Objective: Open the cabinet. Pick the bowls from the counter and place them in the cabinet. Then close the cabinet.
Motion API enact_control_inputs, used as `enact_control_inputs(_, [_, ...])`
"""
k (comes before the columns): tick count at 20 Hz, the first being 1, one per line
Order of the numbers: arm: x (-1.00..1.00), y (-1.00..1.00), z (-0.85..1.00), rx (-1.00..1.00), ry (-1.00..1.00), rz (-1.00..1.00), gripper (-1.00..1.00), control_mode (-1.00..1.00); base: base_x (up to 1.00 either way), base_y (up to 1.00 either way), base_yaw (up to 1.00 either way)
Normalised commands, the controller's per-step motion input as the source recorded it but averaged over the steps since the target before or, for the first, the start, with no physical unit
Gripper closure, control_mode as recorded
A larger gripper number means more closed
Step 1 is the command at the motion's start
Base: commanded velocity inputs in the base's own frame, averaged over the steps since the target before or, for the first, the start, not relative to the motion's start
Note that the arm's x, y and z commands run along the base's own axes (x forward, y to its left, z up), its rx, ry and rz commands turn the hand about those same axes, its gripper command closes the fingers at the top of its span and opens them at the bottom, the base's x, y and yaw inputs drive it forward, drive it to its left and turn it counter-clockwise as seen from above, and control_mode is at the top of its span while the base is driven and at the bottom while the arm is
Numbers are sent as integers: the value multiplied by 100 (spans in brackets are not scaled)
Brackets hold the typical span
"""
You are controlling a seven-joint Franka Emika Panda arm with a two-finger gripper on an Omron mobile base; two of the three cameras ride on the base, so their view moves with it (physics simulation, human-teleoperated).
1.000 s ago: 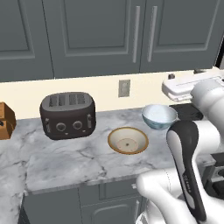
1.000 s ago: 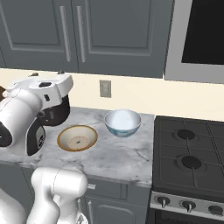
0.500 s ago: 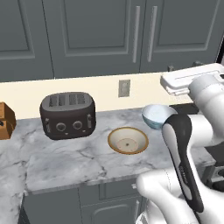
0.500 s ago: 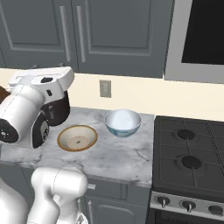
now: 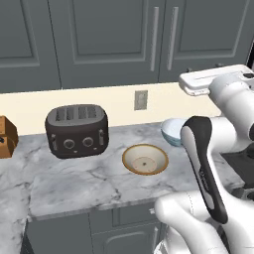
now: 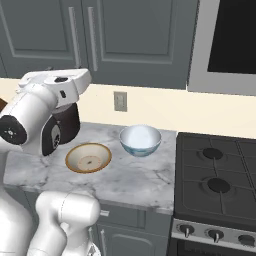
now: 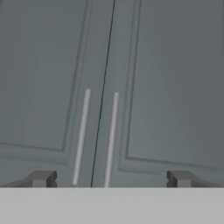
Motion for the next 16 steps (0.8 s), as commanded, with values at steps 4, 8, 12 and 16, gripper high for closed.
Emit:
enact_control_inputs(4, [15,0,0,7,10,0,-100,-100,0,0,0])
enact_control_inputs(8, [16,0,0,7,7,0,-100,-100,0,0,0])
enact_control_inputs(12, [18,0,0,3,4,0,-100,-100,0,0,0])
enact_control_inputs(16, [29,0,-3,0,0,0,-100,-100,0,0,0])
